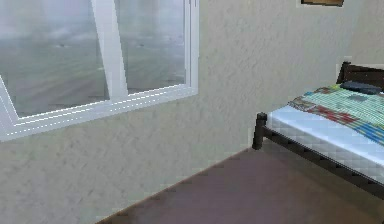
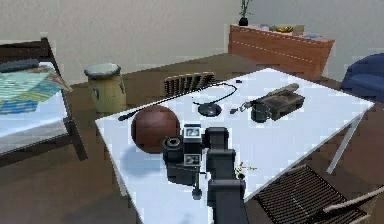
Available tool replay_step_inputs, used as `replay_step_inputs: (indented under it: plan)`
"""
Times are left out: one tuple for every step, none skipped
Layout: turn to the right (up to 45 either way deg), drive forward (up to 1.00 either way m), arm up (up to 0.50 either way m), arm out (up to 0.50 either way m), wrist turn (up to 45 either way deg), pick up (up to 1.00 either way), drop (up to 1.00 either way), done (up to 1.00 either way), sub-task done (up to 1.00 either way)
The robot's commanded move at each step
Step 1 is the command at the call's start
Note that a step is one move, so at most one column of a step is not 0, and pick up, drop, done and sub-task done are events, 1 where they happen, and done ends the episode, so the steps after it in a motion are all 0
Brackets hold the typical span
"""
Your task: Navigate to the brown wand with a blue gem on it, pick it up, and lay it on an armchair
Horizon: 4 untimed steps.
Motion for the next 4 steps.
replay_step_inputs:
  plan:
    - [0.0,0.00,0.10,0.00,0.0,0.00,0.00,0.00,0.00]
    - [0.0,0.00,0.00,0.00,-45.0,0.00,0.00,0.00,0.00]
    - [0.0,0.00,0.00,0.00,-45.0,0.00,0.00,0.00,0.00]
    - [0.0,0.00,0.00,0.00,-45.0,0.00,0.00,0.00,0.00]
